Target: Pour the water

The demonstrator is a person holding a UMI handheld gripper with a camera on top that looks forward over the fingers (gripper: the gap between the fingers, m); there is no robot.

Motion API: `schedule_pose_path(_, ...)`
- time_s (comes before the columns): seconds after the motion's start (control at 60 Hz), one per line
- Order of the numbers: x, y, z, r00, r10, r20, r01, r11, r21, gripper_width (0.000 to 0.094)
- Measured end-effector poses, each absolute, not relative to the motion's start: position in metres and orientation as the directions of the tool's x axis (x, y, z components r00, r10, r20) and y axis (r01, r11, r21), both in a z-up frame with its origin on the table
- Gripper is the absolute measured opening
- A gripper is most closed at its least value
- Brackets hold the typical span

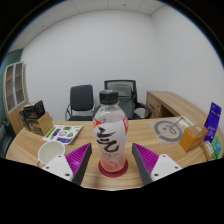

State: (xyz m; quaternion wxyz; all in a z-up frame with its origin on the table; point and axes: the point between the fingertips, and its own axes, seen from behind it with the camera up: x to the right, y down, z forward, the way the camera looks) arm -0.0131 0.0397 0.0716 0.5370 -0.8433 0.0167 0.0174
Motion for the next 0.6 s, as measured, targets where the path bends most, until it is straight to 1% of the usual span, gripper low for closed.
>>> schedule_pose_path(0.05, -0.011, 0.026, 0.079, 0.999, -0.03, -0.037, -0.047, -0.43, -0.901, 0.0866)
schedule_pose_path(0.15, -0.016, -0.013, 0.098, 0.997, -0.066, -0.044, -0.069, -0.46, -0.885, 0.0856)
schedule_pose_path(0.383, -0.044, -0.145, 0.156, 0.99, -0.137, -0.024, -0.092, -0.515, -0.852, 0.0857)
schedule_pose_path(0.5, -0.059, -0.213, 0.176, 0.987, -0.157, -0.013, -0.098, -0.544, -0.834, 0.0857)
schedule_pose_path(0.6, -0.07, -0.257, 0.19, 0.988, -0.153, -0.006, -0.089, -0.549, -0.831, 0.0858)
